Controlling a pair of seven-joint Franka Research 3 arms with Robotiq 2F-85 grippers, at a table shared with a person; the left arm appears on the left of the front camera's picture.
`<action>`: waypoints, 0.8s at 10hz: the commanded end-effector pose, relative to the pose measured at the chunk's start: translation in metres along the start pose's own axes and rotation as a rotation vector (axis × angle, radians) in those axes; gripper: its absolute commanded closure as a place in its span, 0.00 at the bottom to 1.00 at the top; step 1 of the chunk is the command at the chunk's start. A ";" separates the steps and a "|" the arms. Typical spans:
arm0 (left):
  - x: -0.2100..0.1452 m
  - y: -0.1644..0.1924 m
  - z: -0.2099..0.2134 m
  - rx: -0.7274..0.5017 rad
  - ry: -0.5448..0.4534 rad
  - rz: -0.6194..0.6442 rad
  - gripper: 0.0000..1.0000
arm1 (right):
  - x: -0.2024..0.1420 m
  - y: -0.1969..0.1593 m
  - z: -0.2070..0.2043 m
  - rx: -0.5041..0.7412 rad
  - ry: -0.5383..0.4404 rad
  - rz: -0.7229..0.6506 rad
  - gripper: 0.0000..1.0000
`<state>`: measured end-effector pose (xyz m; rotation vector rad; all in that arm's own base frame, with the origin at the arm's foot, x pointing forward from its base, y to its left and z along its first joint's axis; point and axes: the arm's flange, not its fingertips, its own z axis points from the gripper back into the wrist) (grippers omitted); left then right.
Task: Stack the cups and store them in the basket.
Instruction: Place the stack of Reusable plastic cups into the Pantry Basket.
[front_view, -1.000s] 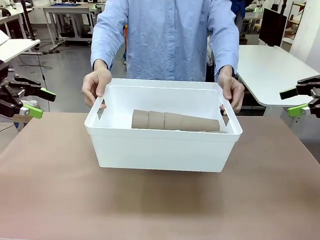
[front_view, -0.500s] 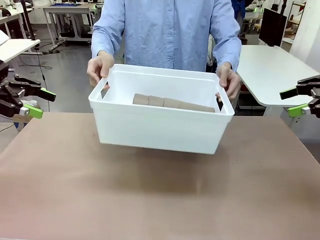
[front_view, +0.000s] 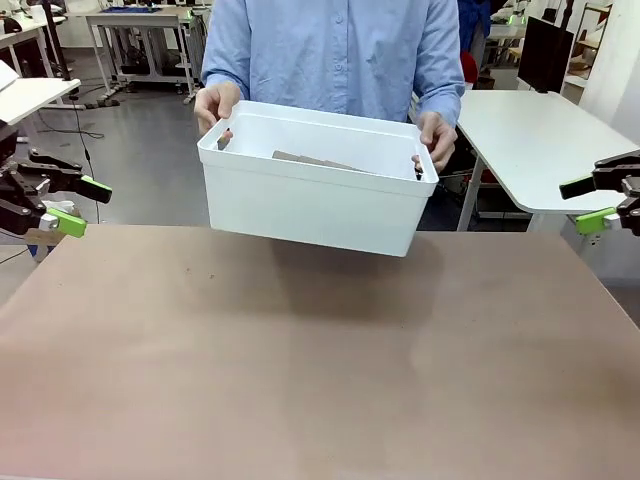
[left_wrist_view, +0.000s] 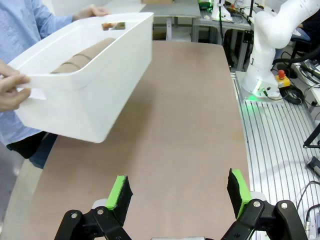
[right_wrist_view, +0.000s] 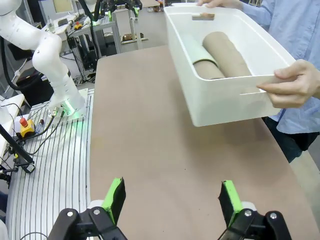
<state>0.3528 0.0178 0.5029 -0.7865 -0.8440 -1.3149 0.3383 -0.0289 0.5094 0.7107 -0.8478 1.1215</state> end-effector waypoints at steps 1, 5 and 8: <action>0.002 -0.001 0.002 -0.006 -0.003 0.005 0.00 | 0.001 -0.003 0.001 0.003 -0.020 0.012 0.00; 0.002 -0.001 0.002 -0.006 -0.003 0.005 0.00 | 0.001 -0.003 0.001 0.003 -0.020 0.012 0.00; 0.002 -0.001 0.002 -0.006 -0.003 0.005 0.00 | 0.001 -0.003 0.001 0.003 -0.020 0.012 0.00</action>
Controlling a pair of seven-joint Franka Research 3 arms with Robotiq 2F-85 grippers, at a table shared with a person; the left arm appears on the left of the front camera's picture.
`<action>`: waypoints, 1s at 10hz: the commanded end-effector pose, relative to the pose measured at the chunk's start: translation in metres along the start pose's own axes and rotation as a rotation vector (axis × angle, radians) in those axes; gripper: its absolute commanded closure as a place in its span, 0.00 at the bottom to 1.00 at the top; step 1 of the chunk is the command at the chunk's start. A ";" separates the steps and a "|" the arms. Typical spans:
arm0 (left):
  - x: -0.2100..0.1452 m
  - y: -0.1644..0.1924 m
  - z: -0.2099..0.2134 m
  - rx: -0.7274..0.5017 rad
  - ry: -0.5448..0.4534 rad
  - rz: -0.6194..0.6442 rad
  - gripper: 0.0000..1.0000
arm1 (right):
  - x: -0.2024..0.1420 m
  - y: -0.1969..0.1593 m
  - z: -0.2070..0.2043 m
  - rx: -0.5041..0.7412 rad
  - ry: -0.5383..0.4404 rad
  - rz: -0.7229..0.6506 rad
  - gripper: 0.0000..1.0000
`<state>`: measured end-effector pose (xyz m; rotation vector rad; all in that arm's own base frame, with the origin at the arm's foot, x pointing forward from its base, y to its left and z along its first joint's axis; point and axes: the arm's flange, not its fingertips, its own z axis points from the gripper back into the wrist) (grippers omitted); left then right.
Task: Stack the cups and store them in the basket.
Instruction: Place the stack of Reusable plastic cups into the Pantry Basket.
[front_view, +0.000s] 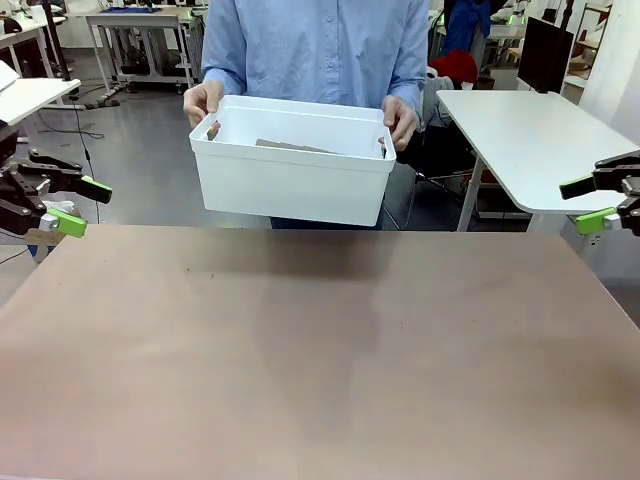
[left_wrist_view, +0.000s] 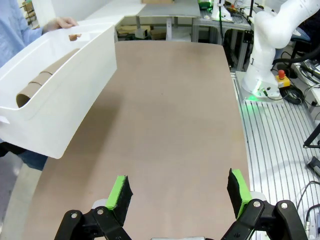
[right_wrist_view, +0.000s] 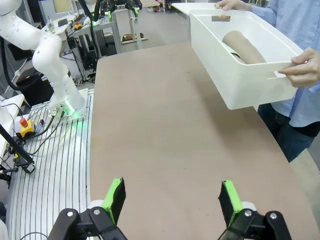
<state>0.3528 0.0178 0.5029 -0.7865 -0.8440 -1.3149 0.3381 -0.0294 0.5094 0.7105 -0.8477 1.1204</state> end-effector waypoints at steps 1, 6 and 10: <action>0.002 -0.001 0.002 -0.006 -0.003 0.005 0.00 | 0.002 -0.003 0.001 0.004 -0.019 0.013 0.00; 0.002 -0.001 0.002 -0.006 -0.003 0.005 0.00 | 0.002 -0.003 0.001 0.004 -0.019 0.013 0.00; 0.002 -0.001 0.002 -0.006 -0.003 0.005 0.00 | 0.002 -0.003 0.001 0.004 -0.019 0.013 0.00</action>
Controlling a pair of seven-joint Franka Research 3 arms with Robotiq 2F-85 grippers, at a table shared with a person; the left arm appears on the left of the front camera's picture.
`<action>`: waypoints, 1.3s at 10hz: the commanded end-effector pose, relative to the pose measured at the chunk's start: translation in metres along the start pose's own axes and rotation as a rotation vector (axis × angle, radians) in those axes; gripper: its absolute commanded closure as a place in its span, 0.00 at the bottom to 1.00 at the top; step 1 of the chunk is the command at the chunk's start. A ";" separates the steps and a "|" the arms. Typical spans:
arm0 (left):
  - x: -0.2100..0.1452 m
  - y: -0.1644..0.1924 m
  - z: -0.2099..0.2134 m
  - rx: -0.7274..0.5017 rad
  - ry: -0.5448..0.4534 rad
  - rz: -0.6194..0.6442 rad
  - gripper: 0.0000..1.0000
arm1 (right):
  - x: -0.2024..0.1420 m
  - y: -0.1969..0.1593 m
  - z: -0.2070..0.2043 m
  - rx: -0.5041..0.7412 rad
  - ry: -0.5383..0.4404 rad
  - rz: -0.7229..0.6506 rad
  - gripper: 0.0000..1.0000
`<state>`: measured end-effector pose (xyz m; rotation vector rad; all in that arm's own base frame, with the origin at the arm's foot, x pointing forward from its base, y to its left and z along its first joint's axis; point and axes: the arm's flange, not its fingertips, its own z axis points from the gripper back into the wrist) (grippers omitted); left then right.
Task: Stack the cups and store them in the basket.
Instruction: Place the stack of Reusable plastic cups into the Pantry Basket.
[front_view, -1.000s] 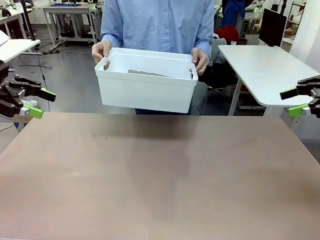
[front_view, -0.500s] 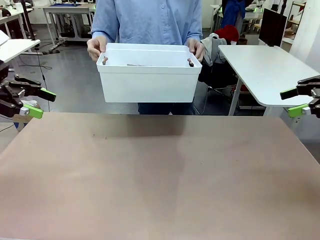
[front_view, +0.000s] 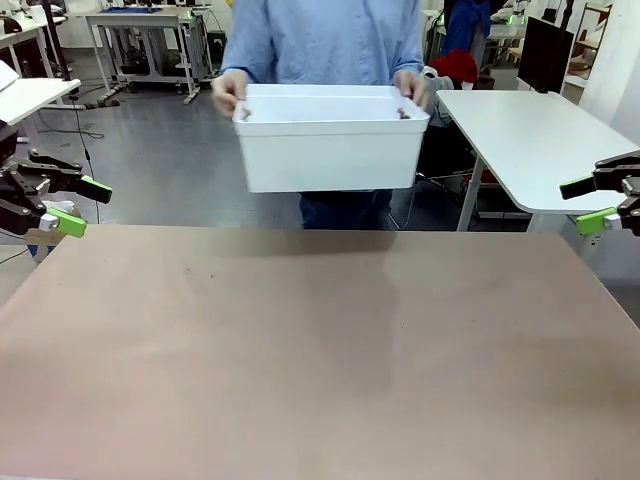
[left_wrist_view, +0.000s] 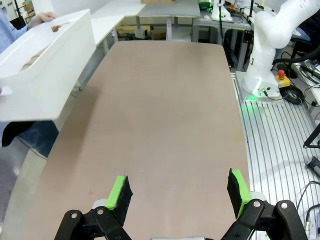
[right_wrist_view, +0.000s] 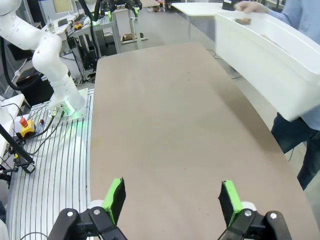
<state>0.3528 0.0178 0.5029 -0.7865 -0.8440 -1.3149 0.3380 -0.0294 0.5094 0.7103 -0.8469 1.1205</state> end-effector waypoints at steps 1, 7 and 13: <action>0.002 -0.001 0.002 -0.006 -0.003 0.005 0.00 | 0.002 -0.003 0.001 0.004 -0.020 0.013 0.00; 0.002 -0.001 0.002 -0.006 -0.003 0.005 0.00 | 0.002 -0.003 0.001 0.004 -0.020 0.013 0.00; 0.002 -0.001 0.002 -0.006 -0.003 0.005 0.00 | 0.002 -0.003 0.001 0.004 -0.020 0.013 0.00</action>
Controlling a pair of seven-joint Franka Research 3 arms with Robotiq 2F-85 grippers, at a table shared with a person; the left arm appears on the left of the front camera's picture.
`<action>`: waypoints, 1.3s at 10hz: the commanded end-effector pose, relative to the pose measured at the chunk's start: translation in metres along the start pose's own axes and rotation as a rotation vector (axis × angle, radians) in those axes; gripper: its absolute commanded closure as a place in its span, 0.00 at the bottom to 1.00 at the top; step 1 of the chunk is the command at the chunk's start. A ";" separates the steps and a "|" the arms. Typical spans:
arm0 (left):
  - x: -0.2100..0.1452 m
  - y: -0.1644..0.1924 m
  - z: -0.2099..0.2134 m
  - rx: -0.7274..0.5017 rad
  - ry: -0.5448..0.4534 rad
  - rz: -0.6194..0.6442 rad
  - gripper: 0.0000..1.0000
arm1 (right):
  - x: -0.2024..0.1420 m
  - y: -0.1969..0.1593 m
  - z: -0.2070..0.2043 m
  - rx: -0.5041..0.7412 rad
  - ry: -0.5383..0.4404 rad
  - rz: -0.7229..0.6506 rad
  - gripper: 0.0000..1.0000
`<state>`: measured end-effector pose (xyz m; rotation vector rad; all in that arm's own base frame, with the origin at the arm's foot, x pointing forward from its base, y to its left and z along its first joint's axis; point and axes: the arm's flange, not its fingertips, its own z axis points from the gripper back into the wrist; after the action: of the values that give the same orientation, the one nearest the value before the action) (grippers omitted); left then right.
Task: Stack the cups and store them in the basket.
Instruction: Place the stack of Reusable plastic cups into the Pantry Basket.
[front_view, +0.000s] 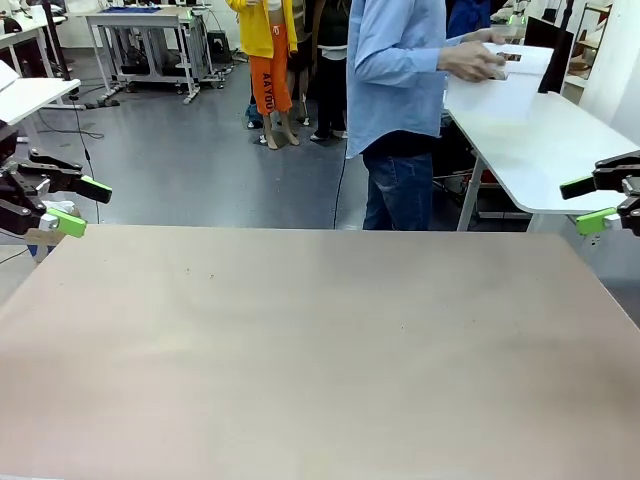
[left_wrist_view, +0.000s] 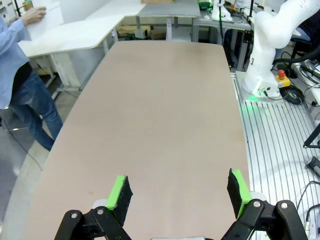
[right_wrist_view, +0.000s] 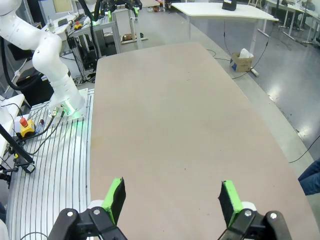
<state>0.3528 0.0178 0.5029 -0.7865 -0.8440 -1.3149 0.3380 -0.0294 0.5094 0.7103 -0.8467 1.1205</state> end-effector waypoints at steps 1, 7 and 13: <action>0.002 -0.001 0.002 -0.006 -0.003 0.005 0.00 | 0.002 -0.003 0.001 0.004 -0.020 0.013 0.00; 0.002 -0.001 0.002 -0.006 -0.003 0.005 0.00 | 0.002 -0.003 0.001 0.004 -0.020 0.013 0.00; 0.002 -0.001 0.002 -0.006 -0.003 0.005 0.00 | 0.002 -0.003 0.001 0.004 -0.020 0.013 0.00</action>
<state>0.3528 0.0178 0.5029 -0.7865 -0.8440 -1.3149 0.3380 -0.0295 0.5094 0.7101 -0.8467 1.1202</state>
